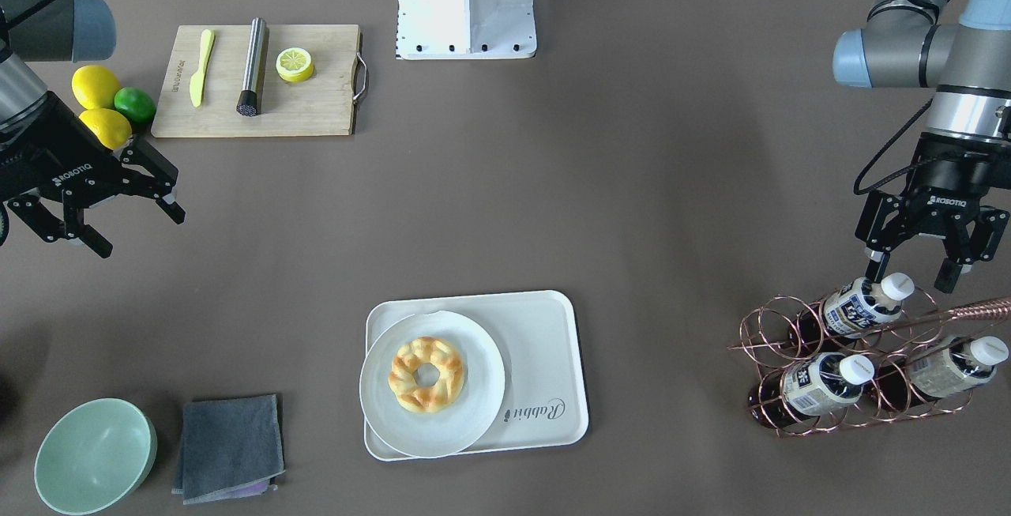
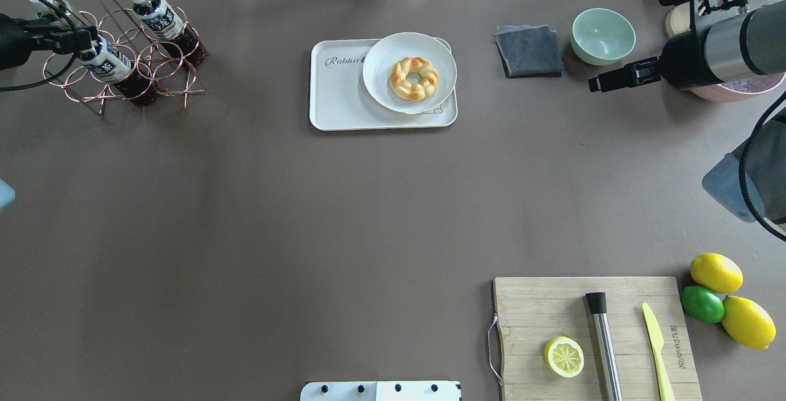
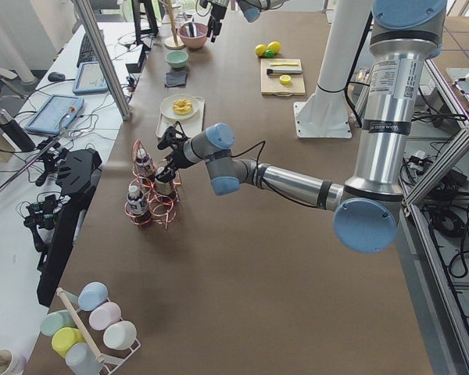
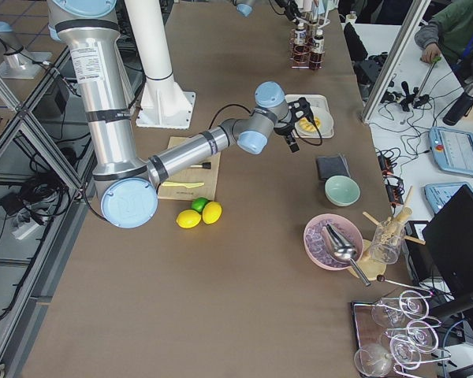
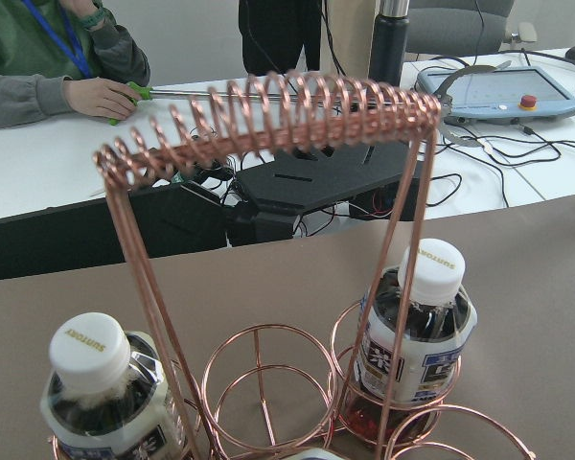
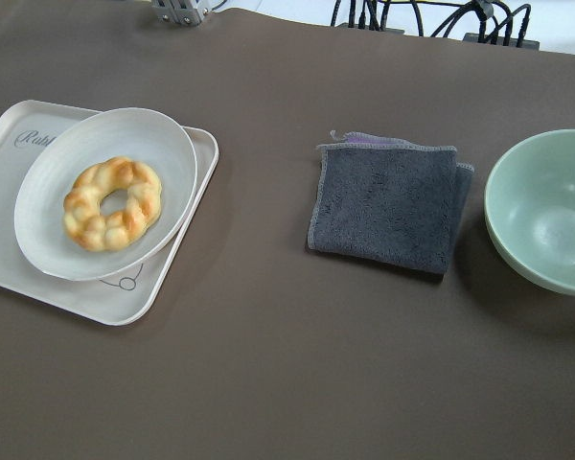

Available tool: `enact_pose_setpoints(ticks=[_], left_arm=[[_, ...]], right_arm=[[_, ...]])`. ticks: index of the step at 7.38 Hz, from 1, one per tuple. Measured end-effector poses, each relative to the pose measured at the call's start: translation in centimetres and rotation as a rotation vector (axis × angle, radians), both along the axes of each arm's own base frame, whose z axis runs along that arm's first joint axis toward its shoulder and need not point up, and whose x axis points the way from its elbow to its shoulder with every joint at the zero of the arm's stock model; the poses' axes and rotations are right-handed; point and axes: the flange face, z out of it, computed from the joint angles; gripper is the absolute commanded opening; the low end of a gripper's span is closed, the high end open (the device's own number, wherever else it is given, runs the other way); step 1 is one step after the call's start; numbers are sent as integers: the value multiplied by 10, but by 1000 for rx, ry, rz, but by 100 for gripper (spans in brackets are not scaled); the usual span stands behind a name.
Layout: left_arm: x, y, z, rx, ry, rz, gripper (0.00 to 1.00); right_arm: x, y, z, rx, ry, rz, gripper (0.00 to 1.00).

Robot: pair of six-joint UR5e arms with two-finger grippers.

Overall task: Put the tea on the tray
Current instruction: 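Move the left gripper to the copper rack while the right arm advances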

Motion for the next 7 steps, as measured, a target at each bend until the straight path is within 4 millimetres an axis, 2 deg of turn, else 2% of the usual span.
enact_pose_setpoints(ticks=[2,4,7], left_arm=[[2,-5,5,-5,-9,-4,80],[2,-4,8,-9,-8,-7,76],[1,-1,7,-1,10,-11,76]], right_arm=[[0,0,0,0,0,1,100],[0,0,1,-1,1,1,100],[0,0,0,0,1,1,100]])
